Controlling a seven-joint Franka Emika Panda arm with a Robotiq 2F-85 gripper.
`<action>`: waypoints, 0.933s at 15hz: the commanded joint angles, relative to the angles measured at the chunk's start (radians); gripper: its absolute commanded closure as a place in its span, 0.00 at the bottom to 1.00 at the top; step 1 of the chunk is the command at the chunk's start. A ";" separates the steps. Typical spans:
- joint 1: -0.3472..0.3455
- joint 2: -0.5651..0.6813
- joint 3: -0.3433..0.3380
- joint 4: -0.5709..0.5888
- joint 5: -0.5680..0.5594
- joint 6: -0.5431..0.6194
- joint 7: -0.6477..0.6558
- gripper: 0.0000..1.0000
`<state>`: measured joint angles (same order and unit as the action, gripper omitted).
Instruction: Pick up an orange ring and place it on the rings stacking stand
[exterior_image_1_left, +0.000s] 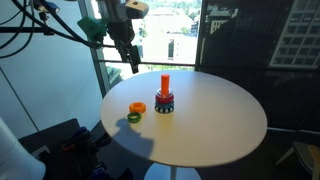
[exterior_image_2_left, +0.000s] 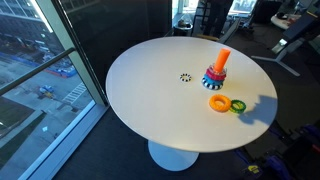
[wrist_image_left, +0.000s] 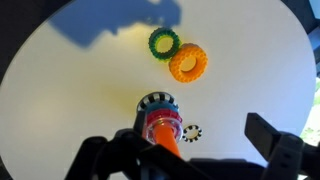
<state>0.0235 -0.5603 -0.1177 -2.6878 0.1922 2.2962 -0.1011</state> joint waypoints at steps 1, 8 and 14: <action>-0.024 0.115 0.060 0.076 -0.042 -0.017 0.080 0.00; -0.040 0.336 0.125 0.135 -0.151 -0.006 0.195 0.00; -0.028 0.478 0.133 0.142 -0.200 0.073 0.210 0.00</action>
<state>-0.0029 -0.1443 0.0047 -2.5737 0.0271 2.3271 0.0804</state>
